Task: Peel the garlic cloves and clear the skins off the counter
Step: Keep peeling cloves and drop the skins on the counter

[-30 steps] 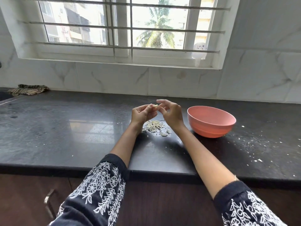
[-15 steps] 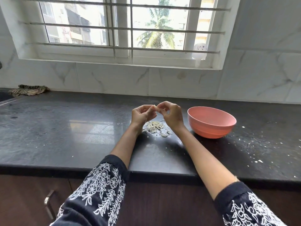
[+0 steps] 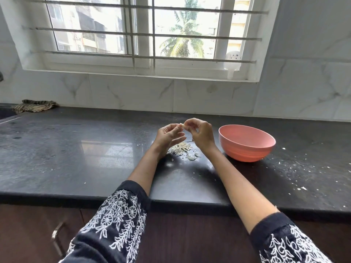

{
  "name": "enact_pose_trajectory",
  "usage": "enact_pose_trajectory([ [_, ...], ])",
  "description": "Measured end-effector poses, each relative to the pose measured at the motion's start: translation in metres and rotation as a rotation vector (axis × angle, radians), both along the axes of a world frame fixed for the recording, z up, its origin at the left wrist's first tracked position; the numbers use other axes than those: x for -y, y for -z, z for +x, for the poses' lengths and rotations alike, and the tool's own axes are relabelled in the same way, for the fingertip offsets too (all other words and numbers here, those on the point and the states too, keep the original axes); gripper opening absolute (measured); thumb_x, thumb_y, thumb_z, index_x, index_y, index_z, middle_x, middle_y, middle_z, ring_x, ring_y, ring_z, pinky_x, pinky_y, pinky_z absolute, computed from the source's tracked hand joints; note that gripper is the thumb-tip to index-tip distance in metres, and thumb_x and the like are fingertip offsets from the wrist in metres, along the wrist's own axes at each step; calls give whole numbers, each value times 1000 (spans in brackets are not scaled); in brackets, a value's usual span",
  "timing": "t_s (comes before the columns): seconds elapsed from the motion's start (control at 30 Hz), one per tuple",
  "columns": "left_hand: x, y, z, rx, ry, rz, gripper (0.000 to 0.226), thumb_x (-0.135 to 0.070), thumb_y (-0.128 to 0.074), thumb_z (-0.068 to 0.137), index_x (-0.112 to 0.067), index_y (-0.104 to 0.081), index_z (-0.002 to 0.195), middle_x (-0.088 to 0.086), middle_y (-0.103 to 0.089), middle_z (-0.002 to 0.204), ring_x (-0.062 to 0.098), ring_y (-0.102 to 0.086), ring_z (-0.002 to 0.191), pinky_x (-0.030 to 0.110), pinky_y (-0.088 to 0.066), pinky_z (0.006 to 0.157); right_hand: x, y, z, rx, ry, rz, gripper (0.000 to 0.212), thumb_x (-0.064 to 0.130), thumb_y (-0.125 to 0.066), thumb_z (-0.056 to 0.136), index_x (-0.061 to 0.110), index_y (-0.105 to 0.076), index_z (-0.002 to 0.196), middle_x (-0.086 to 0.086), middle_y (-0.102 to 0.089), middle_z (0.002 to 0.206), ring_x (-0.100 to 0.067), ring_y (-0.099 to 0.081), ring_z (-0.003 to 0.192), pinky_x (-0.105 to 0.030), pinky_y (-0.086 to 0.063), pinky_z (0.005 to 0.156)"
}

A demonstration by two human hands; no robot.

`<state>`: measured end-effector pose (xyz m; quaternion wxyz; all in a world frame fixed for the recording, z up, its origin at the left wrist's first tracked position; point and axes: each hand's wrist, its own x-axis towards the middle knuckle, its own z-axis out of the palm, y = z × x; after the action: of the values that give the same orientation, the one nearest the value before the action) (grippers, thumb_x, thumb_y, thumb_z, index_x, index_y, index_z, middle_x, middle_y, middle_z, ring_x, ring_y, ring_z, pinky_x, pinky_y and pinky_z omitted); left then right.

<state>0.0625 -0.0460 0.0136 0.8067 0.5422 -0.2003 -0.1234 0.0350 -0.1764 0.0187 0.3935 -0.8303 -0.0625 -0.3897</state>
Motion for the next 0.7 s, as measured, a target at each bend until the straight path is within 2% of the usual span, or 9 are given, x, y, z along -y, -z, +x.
enact_pose_trajectory([
  [0.1, -1, -2, -2, -33, 61, -17, 10, -11, -52, 94, -12, -59, 87, 1, -58, 82, 11, -61, 72, 23, -57, 67, -1, -1, -1, 1, -15, 11, 7, 13, -69, 83, 7, -70, 82, 5, -65, 73, -10, -60, 70, -17, -44, 66],
  [0.23, -2, -3, -3, -48, 106, -30, 11, -12, -50, 95, -13, -59, 88, 1, -56, 86, 12, -59, 76, 23, -57, 68, 0, -2, -4, -13, -26, 40, 9, 14, -68, 83, 5, -70, 84, 2, -66, 74, -10, -58, 63, -29, -50, 63],
  [0.43, -1, -4, -5, -30, 96, -33, 14, -11, -48, 96, -12, -57, 85, 1, -55, 83, 11, -56, 76, 24, -58, 69, -1, -2, -5, -18, -18, 42, 7, 12, -68, 83, 5, -70, 84, 1, -66, 75, -12, -59, 67, -30, -51, 64],
  [0.6, 0, -3, 3, -63, -135, -140, 14, -10, -50, 95, -12, -53, 82, 3, -54, 81, 14, -54, 73, 23, -58, 61, -1, -1, -5, -28, -5, 42, 7, 12, -67, 83, 6, -70, 85, 5, -64, 73, 7, -56, 57, -25, -48, 58],
  [0.63, -1, -2, 5, -12, -214, -127, 12, -7, -53, 93, -12, -54, 82, 3, -55, 80, 14, -55, 71, 22, -57, 58, -1, -1, -5, -35, -4, 53, 8, 12, -67, 84, 6, -70, 86, 7, -64, 71, 8, -56, 56, -25, -48, 56],
  [0.7, -2, 2, 8, 211, -377, 23, 8, -3, -62, 87, -10, -59, 86, 5, -60, 77, 9, -58, 64, 21, -56, 55, -2, -2, -5, -54, -5, 70, 7, 10, -64, 85, 7, -70, 87, 12, -60, 65, 6, -55, 53, -24, -48, 54],
])
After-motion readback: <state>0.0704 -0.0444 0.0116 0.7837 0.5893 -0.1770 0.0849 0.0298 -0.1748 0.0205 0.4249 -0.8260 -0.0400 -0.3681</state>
